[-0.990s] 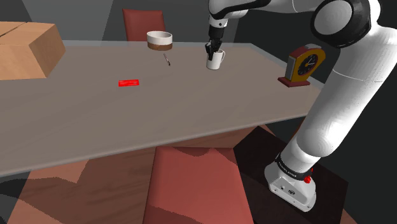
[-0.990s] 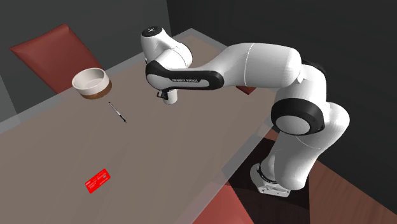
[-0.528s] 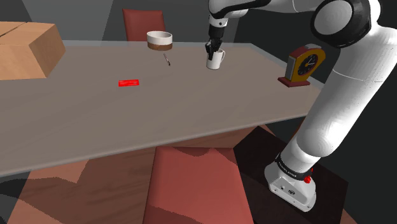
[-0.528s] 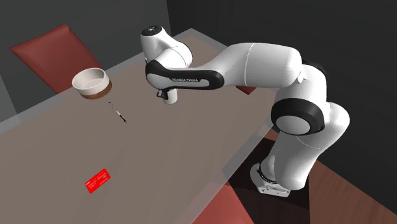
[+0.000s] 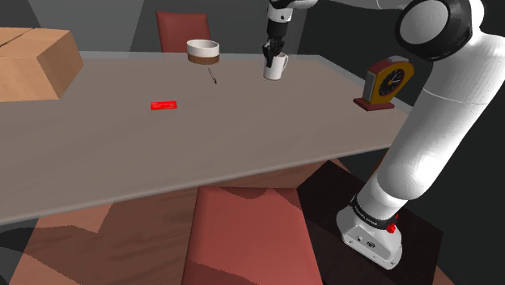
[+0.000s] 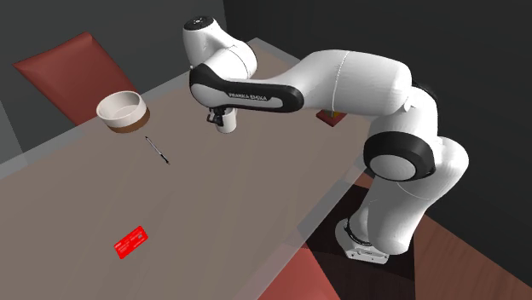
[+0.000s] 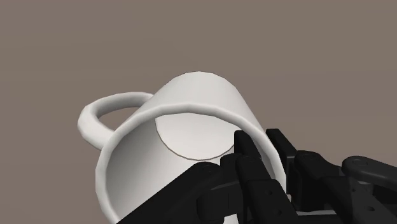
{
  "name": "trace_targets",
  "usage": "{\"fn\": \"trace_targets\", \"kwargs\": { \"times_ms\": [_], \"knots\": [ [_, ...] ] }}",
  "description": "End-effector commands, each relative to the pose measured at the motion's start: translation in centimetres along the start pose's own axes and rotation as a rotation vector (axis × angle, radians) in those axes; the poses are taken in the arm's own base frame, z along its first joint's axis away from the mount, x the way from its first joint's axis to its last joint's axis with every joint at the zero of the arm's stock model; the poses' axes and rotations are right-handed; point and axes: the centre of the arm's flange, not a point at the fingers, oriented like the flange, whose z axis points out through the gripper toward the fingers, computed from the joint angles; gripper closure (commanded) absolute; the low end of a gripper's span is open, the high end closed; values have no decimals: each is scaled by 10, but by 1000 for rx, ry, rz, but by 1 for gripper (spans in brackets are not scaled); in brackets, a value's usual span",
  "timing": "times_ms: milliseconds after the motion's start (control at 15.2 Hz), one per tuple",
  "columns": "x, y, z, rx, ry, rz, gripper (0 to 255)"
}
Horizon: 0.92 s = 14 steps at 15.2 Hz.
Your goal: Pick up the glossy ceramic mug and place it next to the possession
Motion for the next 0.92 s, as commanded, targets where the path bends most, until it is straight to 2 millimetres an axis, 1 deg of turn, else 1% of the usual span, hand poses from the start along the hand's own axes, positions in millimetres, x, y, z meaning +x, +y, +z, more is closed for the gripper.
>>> {"fn": "trace_targets", "kwargs": {
  "times_ms": [0, 858],
  "knots": [
    [0, 1, -10, 0, 0, 0, 255],
    [3, 5, -79, 0, 0, 0, 255]
  ]
}}
